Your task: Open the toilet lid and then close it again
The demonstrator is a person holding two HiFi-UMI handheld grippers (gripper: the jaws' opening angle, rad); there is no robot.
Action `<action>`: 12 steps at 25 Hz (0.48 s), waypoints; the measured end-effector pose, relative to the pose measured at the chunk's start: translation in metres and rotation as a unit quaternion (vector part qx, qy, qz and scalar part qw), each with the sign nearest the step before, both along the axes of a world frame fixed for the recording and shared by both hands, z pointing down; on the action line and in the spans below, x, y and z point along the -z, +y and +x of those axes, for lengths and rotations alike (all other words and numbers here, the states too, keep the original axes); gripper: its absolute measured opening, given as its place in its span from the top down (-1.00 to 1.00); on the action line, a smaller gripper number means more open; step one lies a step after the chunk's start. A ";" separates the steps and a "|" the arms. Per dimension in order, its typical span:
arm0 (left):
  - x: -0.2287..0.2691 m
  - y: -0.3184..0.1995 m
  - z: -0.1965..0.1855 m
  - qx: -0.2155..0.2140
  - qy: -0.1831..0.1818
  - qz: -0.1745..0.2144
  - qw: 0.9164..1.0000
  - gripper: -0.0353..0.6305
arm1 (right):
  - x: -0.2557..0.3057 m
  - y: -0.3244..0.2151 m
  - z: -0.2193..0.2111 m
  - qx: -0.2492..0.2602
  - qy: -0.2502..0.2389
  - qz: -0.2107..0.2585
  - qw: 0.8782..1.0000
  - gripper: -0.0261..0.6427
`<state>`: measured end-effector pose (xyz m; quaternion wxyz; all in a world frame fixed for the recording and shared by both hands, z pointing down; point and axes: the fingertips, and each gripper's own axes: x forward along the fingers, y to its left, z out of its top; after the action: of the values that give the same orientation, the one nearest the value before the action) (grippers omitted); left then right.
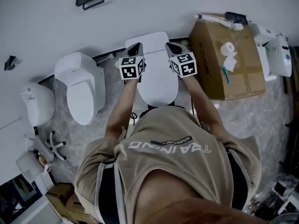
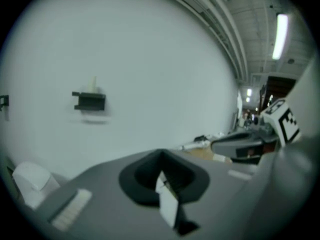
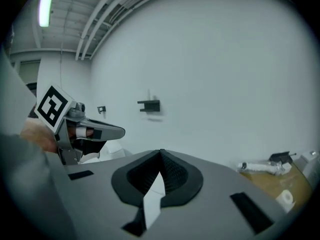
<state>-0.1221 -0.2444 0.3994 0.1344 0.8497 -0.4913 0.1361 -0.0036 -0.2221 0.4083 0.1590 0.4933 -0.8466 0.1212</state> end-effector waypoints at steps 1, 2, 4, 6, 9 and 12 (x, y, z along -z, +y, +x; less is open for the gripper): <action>0.016 -0.005 0.002 -0.001 0.010 0.013 1.000 0.88 | 0.016 -0.003 -0.001 0.004 -0.003 0.017 1.000 0.89; 0.032 -0.009 0.002 -0.002 0.020 0.027 0.999 0.88 | 0.030 -0.006 -0.003 0.007 -0.008 0.033 0.999 0.89; 0.064 -0.016 0.003 -0.004 0.034 0.059 0.998 0.88 | 0.059 -0.011 -0.010 0.013 -0.019 0.062 0.998 0.89; 0.093 -0.020 0.002 -0.004 0.047 0.086 0.995 0.88 | 0.087 -0.015 -0.016 0.022 -0.026 0.090 0.995 0.89; 0.133 -0.020 0.001 -0.001 0.057 0.128 0.990 0.88 | 0.130 -0.015 -0.022 0.031 -0.038 0.133 0.990 0.89; 0.171 -0.013 -0.006 0.005 0.056 0.176 0.983 0.88 | 0.169 -0.017 -0.026 0.030 -0.041 0.179 0.982 0.89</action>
<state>-0.1281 -0.2575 0.2288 0.0112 0.8639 -0.5035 -0.0009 -0.0299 -0.2389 0.2393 0.0362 0.4831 -0.8747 -0.0171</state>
